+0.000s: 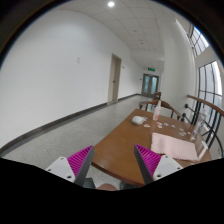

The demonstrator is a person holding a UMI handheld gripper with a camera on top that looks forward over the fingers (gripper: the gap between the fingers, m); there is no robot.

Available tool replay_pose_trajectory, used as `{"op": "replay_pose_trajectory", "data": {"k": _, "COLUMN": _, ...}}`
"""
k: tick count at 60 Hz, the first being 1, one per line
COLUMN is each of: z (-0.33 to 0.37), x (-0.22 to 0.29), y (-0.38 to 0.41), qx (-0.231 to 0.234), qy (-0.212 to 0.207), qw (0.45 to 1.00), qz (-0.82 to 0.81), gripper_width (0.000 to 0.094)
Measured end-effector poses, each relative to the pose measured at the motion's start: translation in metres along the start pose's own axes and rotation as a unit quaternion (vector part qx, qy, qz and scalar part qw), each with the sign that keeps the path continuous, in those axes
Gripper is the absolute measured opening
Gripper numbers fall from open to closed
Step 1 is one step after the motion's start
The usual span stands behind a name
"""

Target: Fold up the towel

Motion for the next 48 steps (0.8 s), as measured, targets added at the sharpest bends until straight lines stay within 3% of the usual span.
{"op": "replay_pose_trajectory", "data": {"k": 8, "z": -0.033, "x": -0.003, "y": -0.039, "qx": -0.028, "qy": 0.018, "qw": 0.999, "qz": -0.006, "gripper_width": 0.0822}}
{"op": "replay_pose_trajectory", "data": {"k": 21, "z": -0.112, "x": -0.015, "y": -0.155, "qx": -0.106, "qy": 0.074, "qw": 0.990, "qz": -0.052, "gripper_width": 0.0722}}
{"op": "replay_pose_trajectory", "data": {"k": 30, "z": -0.163, "x": -0.038, "y": -0.184, "qx": -0.101, "qy": 0.122, "qw": 0.985, "qz": -0.066, "gripper_width": 0.0598}}
{"op": "replay_pose_trajectory", "data": {"k": 33, "z": -0.175, "x": -0.046, "y": -0.184, "qx": -0.089, "qy": 0.130, "qw": 0.985, "qz": -0.067, "gripper_width": 0.0509}}
{"op": "replay_pose_trajectory", "data": {"k": 34, "z": -0.178, "x": -0.049, "y": -0.185, "qx": -0.088, "qy": 0.135, "qw": 0.985, "qz": -0.066, "gripper_width": 0.0518}}
{"op": "replay_pose_trajectory", "data": {"k": 36, "z": -0.185, "x": -0.057, "y": -0.184, "qx": -0.086, "qy": 0.151, "qw": 0.983, "qz": -0.064, "gripper_width": 0.0396}}
{"op": "replay_pose_trajectory", "data": {"k": 37, "z": -0.187, "x": -0.061, "y": -0.183, "qx": -0.083, "qy": 0.159, "qw": 0.982, "qz": -0.061, "gripper_width": 0.0425}}
{"op": "replay_pose_trajectory", "data": {"k": 38, "z": -0.190, "x": -0.058, "y": -0.182, "qx": -0.079, "qy": 0.150, "qw": 0.984, "qz": -0.060, "gripper_width": 0.0346}}
{"op": "replay_pose_trajectory", "data": {"k": 39, "z": -0.192, "x": -0.056, "y": -0.185, "qx": -0.081, "qy": 0.146, "qw": 0.984, "qz": -0.058, "gripper_width": 0.0355}}
{"op": "replay_pose_trajectory", "data": {"k": 41, "z": -0.193, "x": -0.059, "y": -0.185, "qx": -0.077, "qy": 0.149, "qw": 0.984, "qz": -0.055, "gripper_width": 0.0255}}
{"op": "replay_pose_trajectory", "data": {"k": 43, "z": -0.197, "x": -0.060, "y": -0.185, "qx": -0.070, "qy": 0.151, "qw": 0.984, "qz": -0.064, "gripper_width": 0.0240}}
{"op": "replay_pose_trajectory", "data": {"k": 44, "z": -0.194, "x": -0.058, "y": -0.181, "qx": -0.067, "qy": 0.149, "qw": 0.984, "qz": -0.069, "gripper_width": 0.0152}}
{"op": "replay_pose_trajectory", "data": {"k": 46, "z": -0.194, "x": -0.057, "y": -0.179, "qx": -0.062, "qy": 0.145, "qw": 0.985, "qz": -0.078, "gripper_width": 0.0117}}
{"op": "replay_pose_trajectory", "data": {"k": 47, "z": -0.194, "x": -0.057, "y": -0.179, "qx": -0.063, "qy": 0.142, "qw": 0.985, "qz": -0.078, "gripper_width": 0.0034}}
{"op": "replay_pose_trajectory", "data": {"k": 48, "z": -0.194, "x": -0.057, "y": -0.180, "qx": -0.064, "qy": 0.140, "qw": 0.985, "qz": -0.078, "gripper_width": 0.0032}}
Point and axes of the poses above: the point between the fingertips, and its own axes, seen from behind it with the camera up: y to the left, x up, z backward, against the way the camera looks, the point moved 2 cm from there along z, backward, against the way the camera looks, and after that the axes turned 4 degrees about z, right-handed, at the moved point
